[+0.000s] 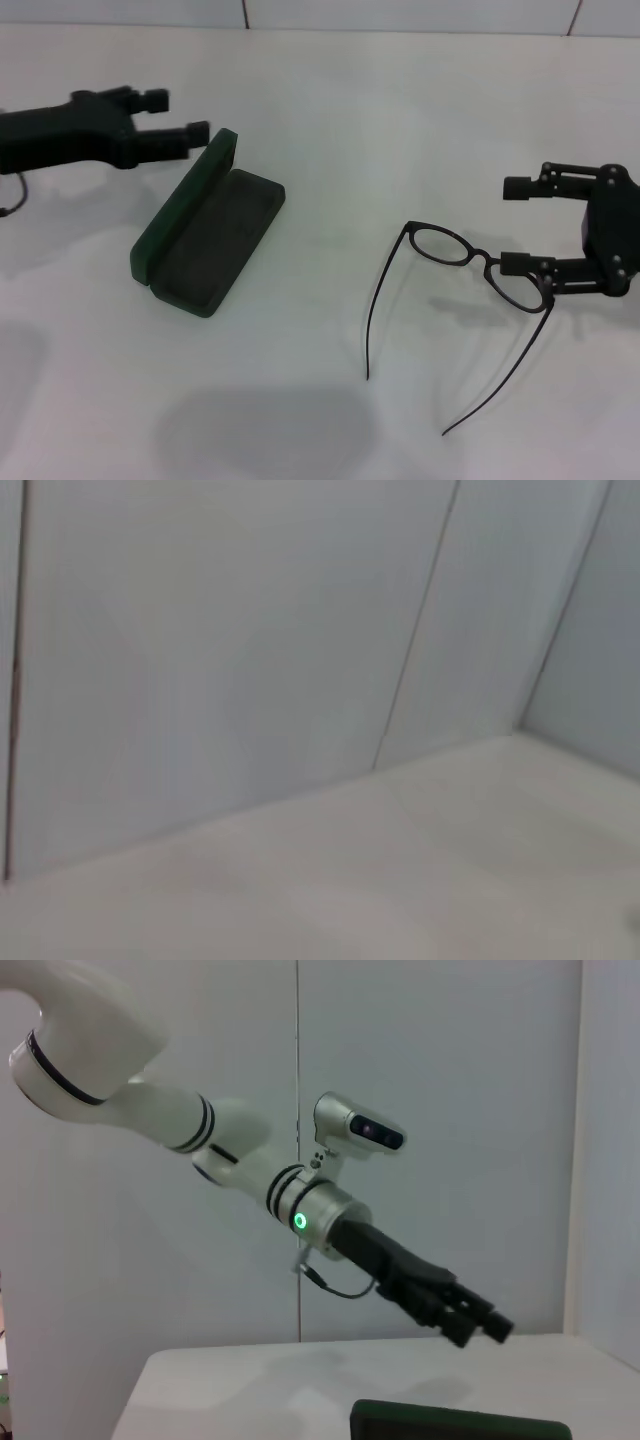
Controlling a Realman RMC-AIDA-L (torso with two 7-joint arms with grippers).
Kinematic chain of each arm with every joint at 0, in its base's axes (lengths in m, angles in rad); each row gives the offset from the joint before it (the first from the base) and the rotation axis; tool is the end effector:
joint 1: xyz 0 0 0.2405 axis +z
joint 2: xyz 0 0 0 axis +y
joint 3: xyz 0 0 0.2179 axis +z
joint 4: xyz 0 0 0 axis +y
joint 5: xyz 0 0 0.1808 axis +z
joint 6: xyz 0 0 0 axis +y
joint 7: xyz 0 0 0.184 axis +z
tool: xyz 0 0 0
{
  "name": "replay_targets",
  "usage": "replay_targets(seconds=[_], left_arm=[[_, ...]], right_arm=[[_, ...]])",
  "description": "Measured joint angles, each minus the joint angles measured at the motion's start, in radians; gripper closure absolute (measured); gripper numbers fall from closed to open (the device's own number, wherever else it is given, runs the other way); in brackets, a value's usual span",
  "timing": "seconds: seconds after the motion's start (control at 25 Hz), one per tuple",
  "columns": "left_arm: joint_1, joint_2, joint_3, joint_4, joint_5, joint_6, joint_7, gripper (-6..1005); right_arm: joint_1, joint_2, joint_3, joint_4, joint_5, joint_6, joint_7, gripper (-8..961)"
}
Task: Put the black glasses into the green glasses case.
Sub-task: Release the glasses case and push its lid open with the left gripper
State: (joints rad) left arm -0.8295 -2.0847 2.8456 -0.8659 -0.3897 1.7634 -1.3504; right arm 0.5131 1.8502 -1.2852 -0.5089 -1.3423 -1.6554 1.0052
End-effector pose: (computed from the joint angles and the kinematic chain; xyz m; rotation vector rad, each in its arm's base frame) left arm -0.2181 0.3342 0.0441 -2.5006 -0.7503 -0.6193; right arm 0.1734 0.2841 0.0131 -2.8331 0.0145 0.9048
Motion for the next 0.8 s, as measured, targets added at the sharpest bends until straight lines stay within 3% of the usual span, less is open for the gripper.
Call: replay_targets(seconds=[0.28,0.8], left_arm=[[-0.065,-0.008,0.001,-0.057,0.211,-0.011,-0.061,163],[-0.132,-0.014,0.002,0.016,0.385,-0.168,-0.083,212]], right_arm=[[0.019,0.011,0.000,-0.011,-0.006,0.020,0.001,197],[0.011,0.021,0.001,-0.019,-0.012,0.027,-0.003,197]])
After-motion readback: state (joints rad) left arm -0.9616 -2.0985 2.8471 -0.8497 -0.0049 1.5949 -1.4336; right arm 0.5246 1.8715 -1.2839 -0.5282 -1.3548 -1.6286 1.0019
